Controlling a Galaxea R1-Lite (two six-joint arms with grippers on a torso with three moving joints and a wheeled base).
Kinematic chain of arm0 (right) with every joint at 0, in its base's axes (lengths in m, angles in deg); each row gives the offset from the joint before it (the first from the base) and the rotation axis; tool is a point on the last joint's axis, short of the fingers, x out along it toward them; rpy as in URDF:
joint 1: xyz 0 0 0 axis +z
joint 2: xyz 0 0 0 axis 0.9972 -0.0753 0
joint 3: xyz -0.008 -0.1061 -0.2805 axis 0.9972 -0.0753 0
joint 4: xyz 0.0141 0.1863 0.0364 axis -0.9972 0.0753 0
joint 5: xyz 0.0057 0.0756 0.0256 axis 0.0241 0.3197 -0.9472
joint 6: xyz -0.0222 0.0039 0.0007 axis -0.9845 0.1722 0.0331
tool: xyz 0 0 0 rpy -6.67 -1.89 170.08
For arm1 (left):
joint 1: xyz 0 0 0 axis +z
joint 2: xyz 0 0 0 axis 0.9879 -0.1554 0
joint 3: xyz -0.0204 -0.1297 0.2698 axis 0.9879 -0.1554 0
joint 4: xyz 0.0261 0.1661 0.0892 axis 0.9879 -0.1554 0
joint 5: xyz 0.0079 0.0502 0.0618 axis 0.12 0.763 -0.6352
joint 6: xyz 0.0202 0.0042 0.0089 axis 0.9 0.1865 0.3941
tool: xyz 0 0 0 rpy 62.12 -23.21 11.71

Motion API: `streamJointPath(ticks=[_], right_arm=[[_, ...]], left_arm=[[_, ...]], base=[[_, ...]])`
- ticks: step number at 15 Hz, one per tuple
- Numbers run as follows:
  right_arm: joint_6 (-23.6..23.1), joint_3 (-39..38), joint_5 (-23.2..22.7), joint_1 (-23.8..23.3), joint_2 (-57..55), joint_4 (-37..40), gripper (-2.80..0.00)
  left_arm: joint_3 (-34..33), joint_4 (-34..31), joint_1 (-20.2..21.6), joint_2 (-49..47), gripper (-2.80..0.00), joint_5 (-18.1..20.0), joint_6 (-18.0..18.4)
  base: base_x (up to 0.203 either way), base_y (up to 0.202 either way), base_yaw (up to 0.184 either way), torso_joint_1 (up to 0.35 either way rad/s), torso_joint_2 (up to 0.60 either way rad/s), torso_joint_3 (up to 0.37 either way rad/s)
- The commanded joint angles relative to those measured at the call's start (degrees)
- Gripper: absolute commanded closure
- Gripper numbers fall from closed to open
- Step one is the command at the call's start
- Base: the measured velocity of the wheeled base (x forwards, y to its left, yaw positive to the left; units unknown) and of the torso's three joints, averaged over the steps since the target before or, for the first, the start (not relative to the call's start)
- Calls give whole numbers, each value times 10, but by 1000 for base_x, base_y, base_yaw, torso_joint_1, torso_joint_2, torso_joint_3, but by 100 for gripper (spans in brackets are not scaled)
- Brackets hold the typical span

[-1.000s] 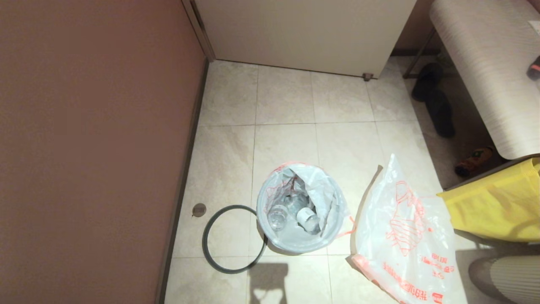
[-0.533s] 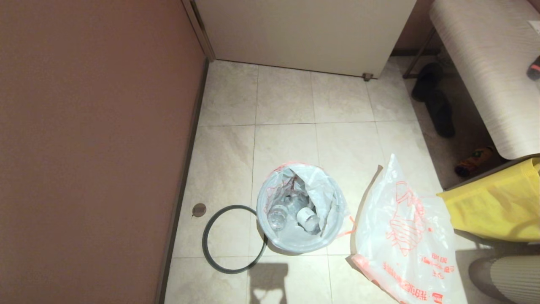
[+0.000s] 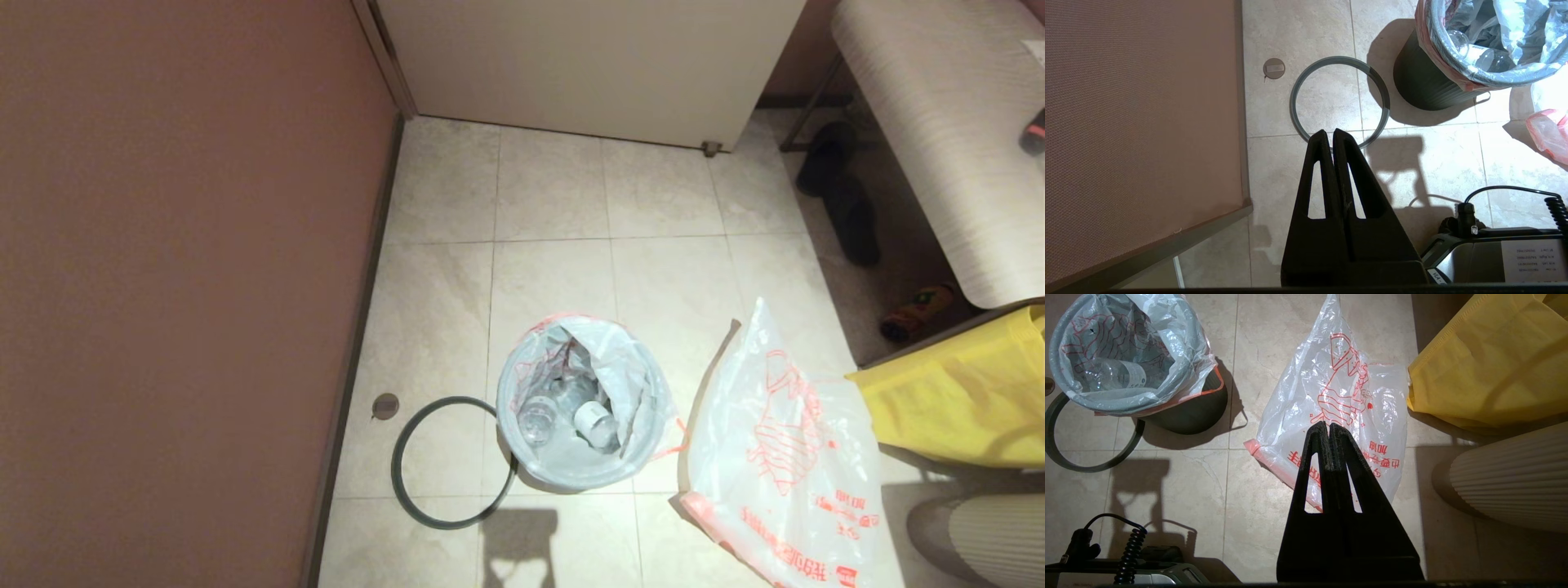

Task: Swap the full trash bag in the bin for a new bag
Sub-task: Place the trash bag on the floor

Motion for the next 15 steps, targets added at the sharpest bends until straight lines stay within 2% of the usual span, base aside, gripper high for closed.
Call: streamJointPath(ticks=[1, 15], right_arm=[[0, 0, 0, 0, 0, 0, 0], [-3, 0, 0, 0, 0, 1, 0]], left_arm=[[0, -1, 0, -1, 0, 0, 0], [0, 0, 0, -1, 0, 0, 0]], base=[[0, 0, 0, 0, 0, 0], [0, 0, 0, 0, 0, 0]])
